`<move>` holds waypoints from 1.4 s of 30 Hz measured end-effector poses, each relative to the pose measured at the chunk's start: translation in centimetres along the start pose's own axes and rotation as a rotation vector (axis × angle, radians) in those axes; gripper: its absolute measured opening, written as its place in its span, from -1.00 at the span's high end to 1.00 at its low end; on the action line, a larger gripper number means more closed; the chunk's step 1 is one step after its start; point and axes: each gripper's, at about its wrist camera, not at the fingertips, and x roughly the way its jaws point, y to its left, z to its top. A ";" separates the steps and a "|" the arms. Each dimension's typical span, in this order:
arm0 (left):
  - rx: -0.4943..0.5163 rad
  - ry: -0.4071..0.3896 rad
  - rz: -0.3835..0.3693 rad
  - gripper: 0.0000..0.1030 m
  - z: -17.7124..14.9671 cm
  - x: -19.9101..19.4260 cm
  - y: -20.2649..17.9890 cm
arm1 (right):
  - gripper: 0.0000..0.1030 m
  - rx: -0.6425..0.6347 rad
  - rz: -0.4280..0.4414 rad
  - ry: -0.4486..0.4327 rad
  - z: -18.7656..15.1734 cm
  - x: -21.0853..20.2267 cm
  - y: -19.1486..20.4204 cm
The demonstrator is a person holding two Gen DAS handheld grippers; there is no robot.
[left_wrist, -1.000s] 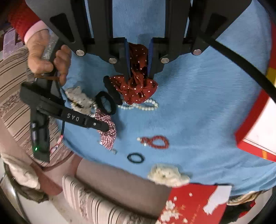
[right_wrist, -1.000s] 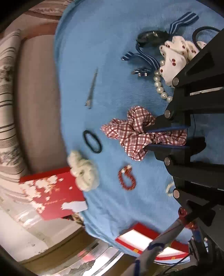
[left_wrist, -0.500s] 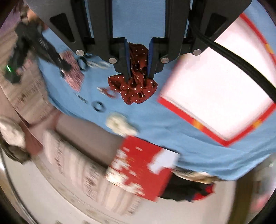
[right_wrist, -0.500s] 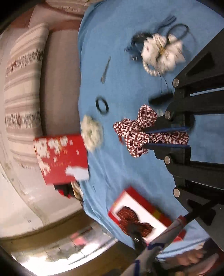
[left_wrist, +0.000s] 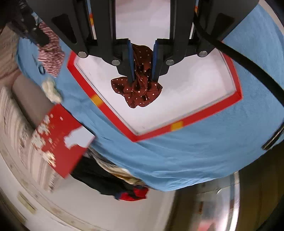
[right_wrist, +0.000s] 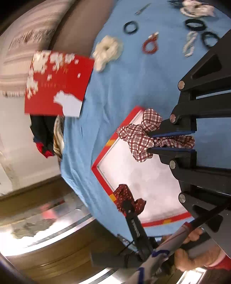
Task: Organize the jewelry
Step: 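Carry both scrunchies into the red-rimmed tray and open both tools, then grasp the black wavy hair tie with the left tool while the right tool grasps a black hair tie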
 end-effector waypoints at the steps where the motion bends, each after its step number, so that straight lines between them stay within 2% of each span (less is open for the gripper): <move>1: -0.018 -0.003 0.004 0.68 0.4 0.2 0.6 | 0.77 -0.016 -0.015 0.014 0.6 1.3 0.6; 9: -0.099 0.014 0.052 0.63 2.1 2.9 4.2 | 0.77 -0.045 -0.116 0.112 2.3 8.1 0.2; 12: -0.140 0.029 0.078 0.48 2.3 3.5 5.2 | 0.75 -0.043 -0.139 0.133 2.4 9.2 -0.3; 14: -0.174 0.021 0.059 0.31 2.3 3.2 5.6 | 0.50 -0.038 -0.152 0.142 2.3 9.2 -0.4; 15: -0.183 0.018 0.045 0.24 2.3 3.0 5.7 | 0.20 -0.032 -0.153 0.144 2.2 9.1 -0.3; 16: -0.186 0.012 0.033 0.15 2.3 2.7 5.6 | 0.02 -0.025 -0.146 0.137 2.1 8.6 -0.2; 20: -0.183 -0.020 0.004 0.14 2.5 0.9 5.3 | -0.07 -0.056 -0.181 0.103 0.1 5.7 1.6; 22: -0.198 -0.041 -0.001 0.12 2.6 -0.1 5.5 | -0.25 -0.054 -0.199 0.095 -1.8 4.1 2.5; 23: -0.212 -0.053 -0.003 0.11 2.6 -0.5 5.7 | -0.26 -0.039 -0.197 0.099 -2.8 3.7 2.8; 27: -0.257 -0.083 -0.011 0.10 2.5 -2.1 6.7 | -0.26 0.094 -0.065 0.164 -5.8 3.8 3.4; 29: -0.263 -0.091 -0.011 0.10 2.4 -2.7 6.9 | -0.04 0.132 0.004 0.203 -6.7 4.6 4.2; 30: -0.260 -0.096 -0.009 0.10 2.2 -3.1 7.0 | 0.28 0.130 0.030 0.231 -7.2 5.2 4.9; 35: -0.239 -0.119 -0.003 0.09 1.7 -4.6 7.4 | 0.31 0.050 0.021 0.246 -7.6 4.6 5.7; 38: -0.237 -0.117 -0.005 0.09 1.5 -4.7 7.6 | 0.45 -0.032 -0.051 0.258 -7.4 3.8 4.8; 42: -0.240 -0.097 -0.035 0.09 1.4 -4.5 7.4 | 0.64 -0.047 -0.129 0.269 -7.1 2.9 2.4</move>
